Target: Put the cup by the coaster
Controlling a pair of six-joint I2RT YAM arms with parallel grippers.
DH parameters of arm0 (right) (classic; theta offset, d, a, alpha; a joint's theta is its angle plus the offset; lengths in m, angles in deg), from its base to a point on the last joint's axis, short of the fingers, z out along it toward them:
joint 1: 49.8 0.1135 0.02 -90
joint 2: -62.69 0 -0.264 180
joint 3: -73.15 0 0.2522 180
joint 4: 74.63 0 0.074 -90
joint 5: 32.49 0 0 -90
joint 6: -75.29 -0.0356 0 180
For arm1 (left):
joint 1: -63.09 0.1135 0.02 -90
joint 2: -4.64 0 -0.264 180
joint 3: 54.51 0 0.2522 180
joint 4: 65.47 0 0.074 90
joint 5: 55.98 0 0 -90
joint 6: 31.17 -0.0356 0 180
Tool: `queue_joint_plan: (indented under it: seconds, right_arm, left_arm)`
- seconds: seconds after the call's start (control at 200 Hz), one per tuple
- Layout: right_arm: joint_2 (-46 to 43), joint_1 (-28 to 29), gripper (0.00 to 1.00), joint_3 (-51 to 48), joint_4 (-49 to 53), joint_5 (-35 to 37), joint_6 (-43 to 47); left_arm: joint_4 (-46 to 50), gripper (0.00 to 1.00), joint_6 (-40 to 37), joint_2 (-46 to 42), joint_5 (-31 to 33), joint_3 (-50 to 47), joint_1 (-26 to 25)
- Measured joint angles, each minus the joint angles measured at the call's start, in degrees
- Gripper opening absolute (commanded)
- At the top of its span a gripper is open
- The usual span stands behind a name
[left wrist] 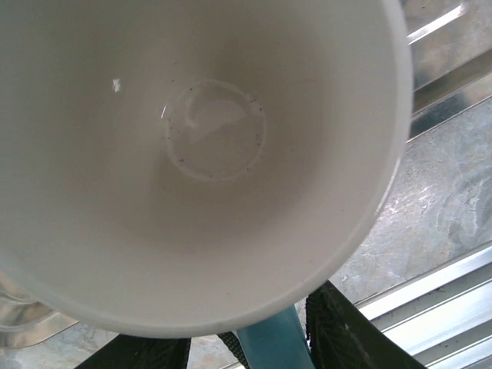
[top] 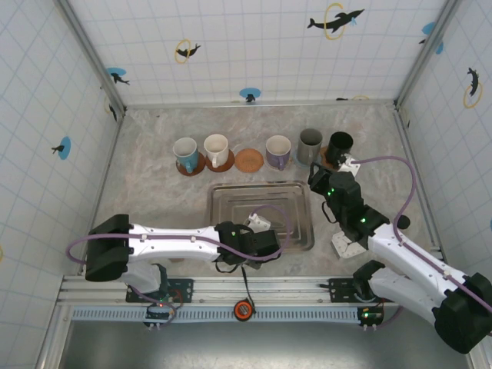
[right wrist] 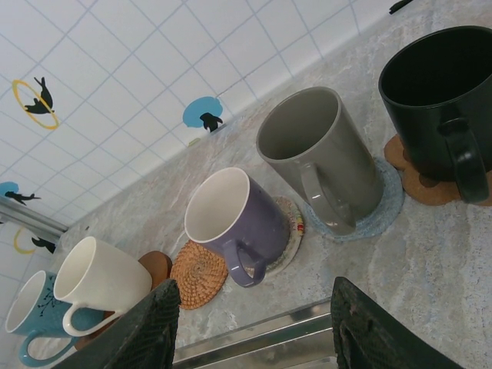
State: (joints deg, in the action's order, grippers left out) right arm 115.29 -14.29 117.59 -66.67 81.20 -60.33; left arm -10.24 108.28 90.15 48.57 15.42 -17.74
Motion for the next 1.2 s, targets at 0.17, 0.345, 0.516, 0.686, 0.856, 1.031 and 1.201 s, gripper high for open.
queue_joint_plan:
  seconds: [0.17, 0.345, 0.516, 0.686, 0.856, 1.031, 1.201]
  right_arm:
    - [0.02, -0.02, 0.54, 0.00, -0.02, 0.00, -0.02]
    - [0.48, -0.02, 0.54, 0.00, -0.02, -0.09, -0.04]
    - [0.90, -0.02, 0.54, 0.00, -0.04, -0.26, -0.04]
    - [1.57, -0.02, 0.54, 0.00, -0.33, -0.81, -0.17]
    - [2.60, -0.02, 0.54, 0.00, -0.37, -1.27, -0.22]
    - [3.17, -0.02, 0.54, 0.00, -0.39, -1.55, -0.24]
    - [3.34, -0.02, 0.54, 0.00, -0.37, -1.73, -0.26]
  left_arm:
    - [-0.07, 0.35, 0.09, 0.00, 0.20, 0.00, 0.00]
    - [-0.46, 0.35, 0.02, 0.55, 0.20, 0.00, 0.00]
    - [-0.52, 0.35, -0.09, 0.87, 0.17, 0.00, 0.24]
    - [-1.01, 0.33, -0.13, 0.90, 0.31, 0.00, 0.26]
    - [-1.55, 0.29, -0.15, 1.29, 0.35, 0.00, 0.26]
    - [-1.70, 0.20, -0.37, 1.42, 0.44, 0.00, 0.33]
    - [-1.81, 0.13, -0.61, 1.53, 0.57, 0.00, 0.59]
